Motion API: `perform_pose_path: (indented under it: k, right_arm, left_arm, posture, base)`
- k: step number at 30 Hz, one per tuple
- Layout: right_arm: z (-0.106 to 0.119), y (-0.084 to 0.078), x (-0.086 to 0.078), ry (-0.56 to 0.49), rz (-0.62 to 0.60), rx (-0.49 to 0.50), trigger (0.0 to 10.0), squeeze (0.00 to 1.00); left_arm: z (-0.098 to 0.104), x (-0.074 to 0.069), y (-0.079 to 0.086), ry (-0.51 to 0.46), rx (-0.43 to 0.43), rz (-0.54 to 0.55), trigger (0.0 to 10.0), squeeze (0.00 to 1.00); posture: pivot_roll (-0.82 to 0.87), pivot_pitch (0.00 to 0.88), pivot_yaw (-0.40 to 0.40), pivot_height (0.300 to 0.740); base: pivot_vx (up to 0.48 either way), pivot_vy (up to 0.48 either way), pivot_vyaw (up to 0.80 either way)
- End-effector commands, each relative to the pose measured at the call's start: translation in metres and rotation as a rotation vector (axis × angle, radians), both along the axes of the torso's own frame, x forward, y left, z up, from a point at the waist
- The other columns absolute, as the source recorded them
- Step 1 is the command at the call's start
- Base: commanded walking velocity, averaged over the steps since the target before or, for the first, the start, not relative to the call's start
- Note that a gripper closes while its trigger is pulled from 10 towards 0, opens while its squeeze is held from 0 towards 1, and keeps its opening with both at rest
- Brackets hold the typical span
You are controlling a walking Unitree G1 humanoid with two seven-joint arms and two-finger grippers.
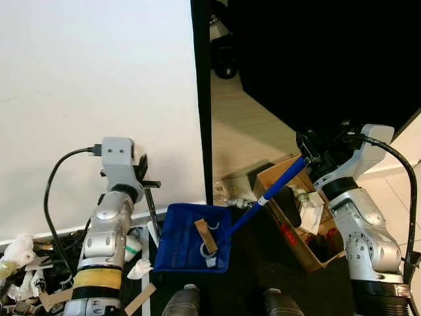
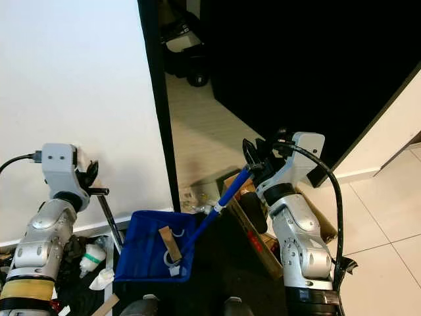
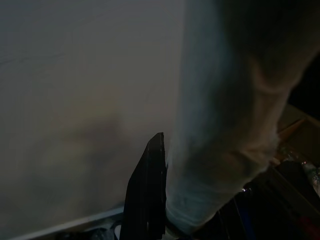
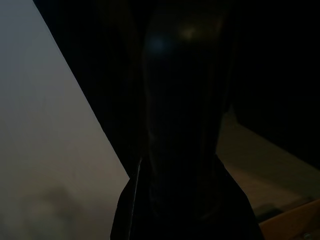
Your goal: Sweep floor
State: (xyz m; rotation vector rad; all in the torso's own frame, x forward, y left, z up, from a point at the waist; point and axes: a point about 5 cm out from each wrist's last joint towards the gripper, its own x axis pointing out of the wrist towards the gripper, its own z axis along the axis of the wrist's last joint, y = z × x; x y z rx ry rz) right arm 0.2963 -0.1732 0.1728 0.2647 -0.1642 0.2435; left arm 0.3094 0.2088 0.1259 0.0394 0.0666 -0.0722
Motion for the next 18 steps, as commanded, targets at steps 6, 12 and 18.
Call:
perform_pose_path:
  k: [6, 12, 18]
  right_arm:
    - [0.023, -0.033, -0.001, -0.083, -0.055, -0.002, 10.0, 0.0]
    - [0.02, -0.04, -0.001, -0.063, -0.038, -0.034, 10.0, 0.0]
    - [0.015, -0.041, 0.001, -0.049, -0.06, -0.025, 10.0, 0.0]
  left_arm:
    - [0.008, 0.002, -0.004, -0.048, -0.028, -0.02, 10.0, 0.0]
    - [0.006, 0.004, -0.003, -0.051, 0.016, -0.017, 10.0, 0.0]
    - [0.005, 0.004, -0.005, -0.045, 0.021, -0.022, 10.0, 0.0]
  posture:
    - [0.07, 0.11, 0.02, 0.74]
    - [0.07, 0.113, 0.02, 0.74]
    - [0.08, 0.114, 0.018, 0.74]
  base:
    - [0.0, 0.0, 0.0]
    - [0.0, 0.0, 0.0]
    - [0.0, 0.0, 0.0]
